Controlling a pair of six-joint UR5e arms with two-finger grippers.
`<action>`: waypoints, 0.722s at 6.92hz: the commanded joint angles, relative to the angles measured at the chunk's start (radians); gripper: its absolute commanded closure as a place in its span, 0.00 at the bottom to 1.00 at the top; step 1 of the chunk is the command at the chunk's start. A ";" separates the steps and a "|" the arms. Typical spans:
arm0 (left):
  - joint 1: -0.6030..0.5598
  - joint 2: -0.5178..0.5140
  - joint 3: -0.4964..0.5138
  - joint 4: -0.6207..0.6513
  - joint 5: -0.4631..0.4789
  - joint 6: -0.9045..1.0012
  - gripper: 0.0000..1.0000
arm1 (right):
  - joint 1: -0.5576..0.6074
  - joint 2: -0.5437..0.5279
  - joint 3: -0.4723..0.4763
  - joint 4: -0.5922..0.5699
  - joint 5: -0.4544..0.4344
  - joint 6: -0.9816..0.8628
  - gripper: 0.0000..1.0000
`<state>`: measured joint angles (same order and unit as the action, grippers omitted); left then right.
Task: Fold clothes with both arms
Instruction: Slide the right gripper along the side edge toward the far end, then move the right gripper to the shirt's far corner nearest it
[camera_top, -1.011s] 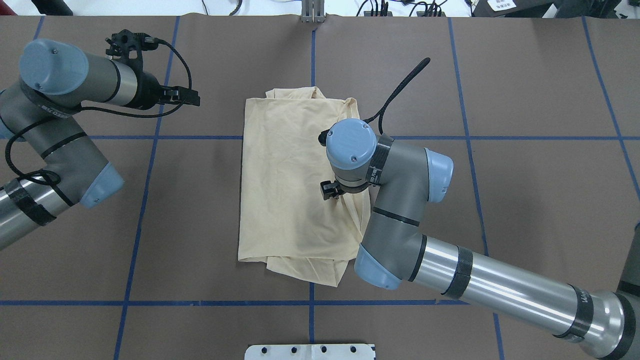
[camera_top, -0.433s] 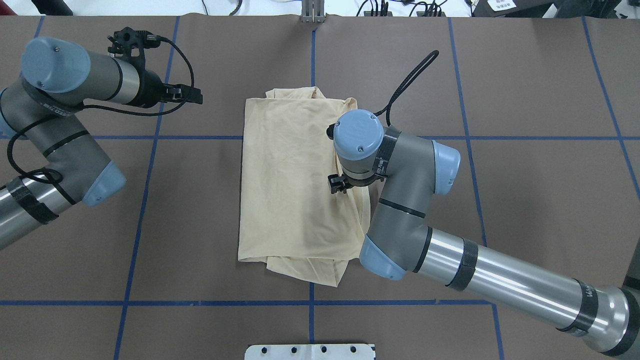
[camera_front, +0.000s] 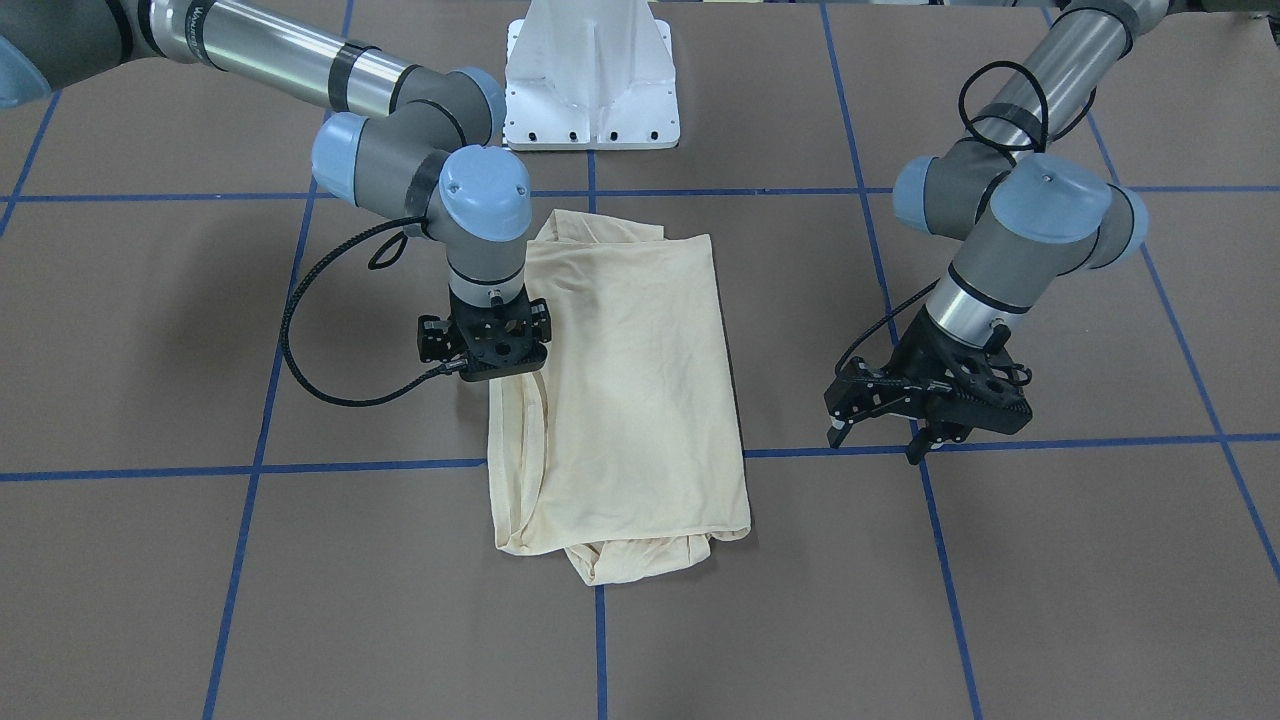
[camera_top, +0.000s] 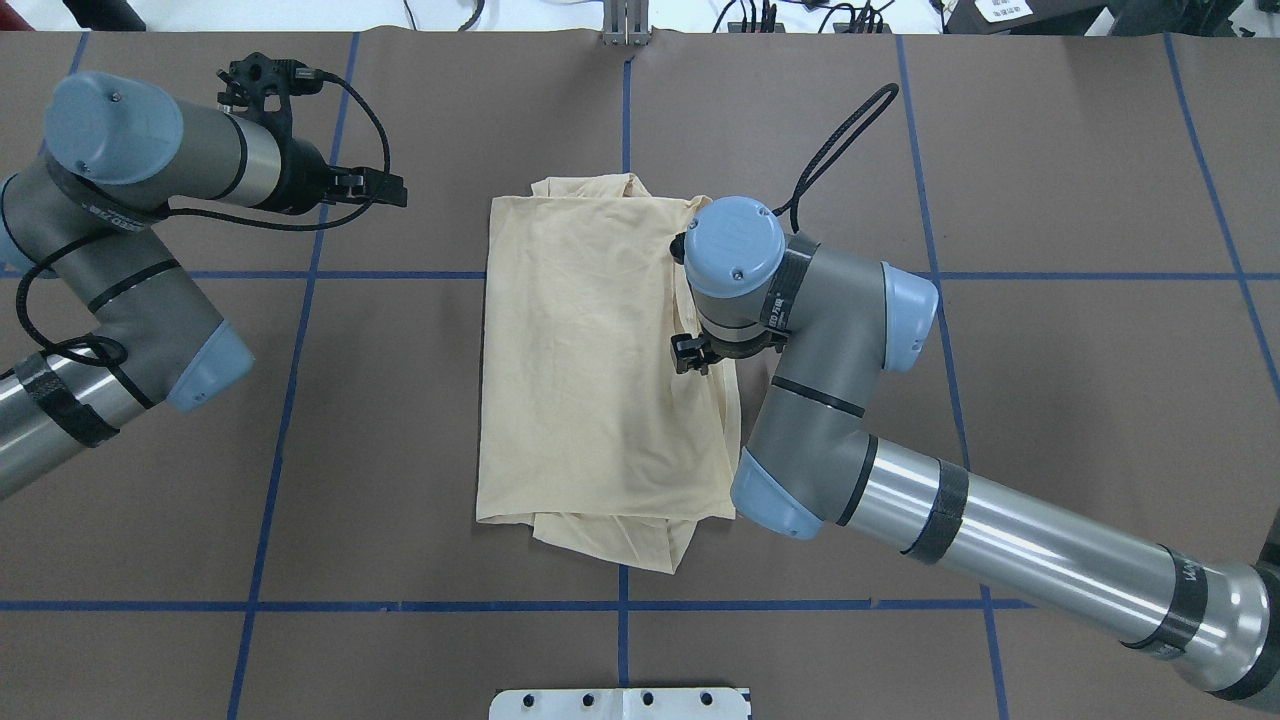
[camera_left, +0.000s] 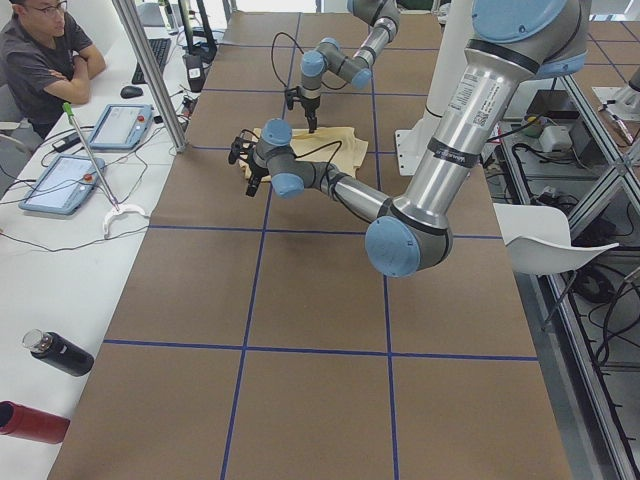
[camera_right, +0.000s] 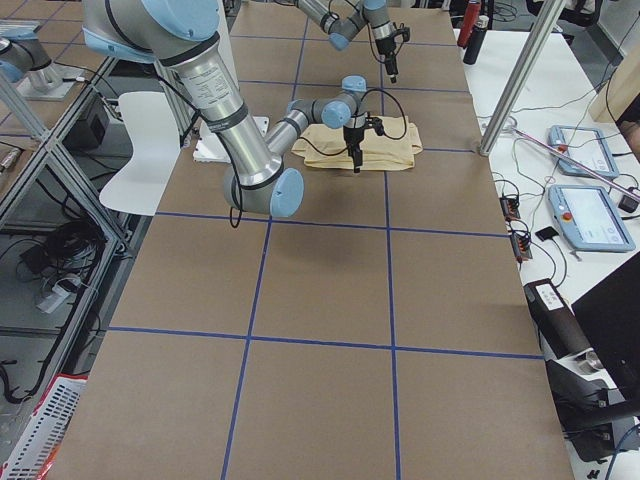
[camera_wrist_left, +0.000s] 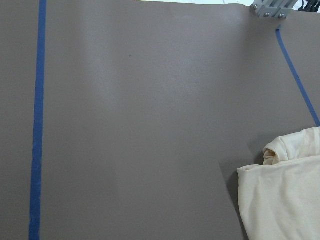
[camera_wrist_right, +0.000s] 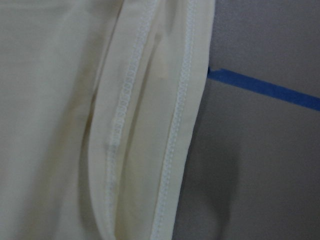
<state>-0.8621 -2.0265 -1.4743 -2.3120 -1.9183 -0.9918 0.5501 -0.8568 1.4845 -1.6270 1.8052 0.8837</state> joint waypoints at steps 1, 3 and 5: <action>0.000 -0.012 0.000 0.000 -0.001 -0.002 0.00 | 0.016 -0.019 -0.003 -0.008 0.000 0.000 0.00; 0.000 -0.012 0.000 0.002 -0.001 -0.001 0.00 | 0.034 -0.034 -0.003 -0.008 0.012 0.000 0.00; 0.000 -0.014 0.000 0.002 -0.002 0.001 0.00 | 0.051 -0.018 -0.001 0.001 0.026 -0.011 0.00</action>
<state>-0.8621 -2.0394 -1.4741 -2.3104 -1.9200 -0.9915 0.5901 -0.8840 1.4820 -1.6316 1.8228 0.8802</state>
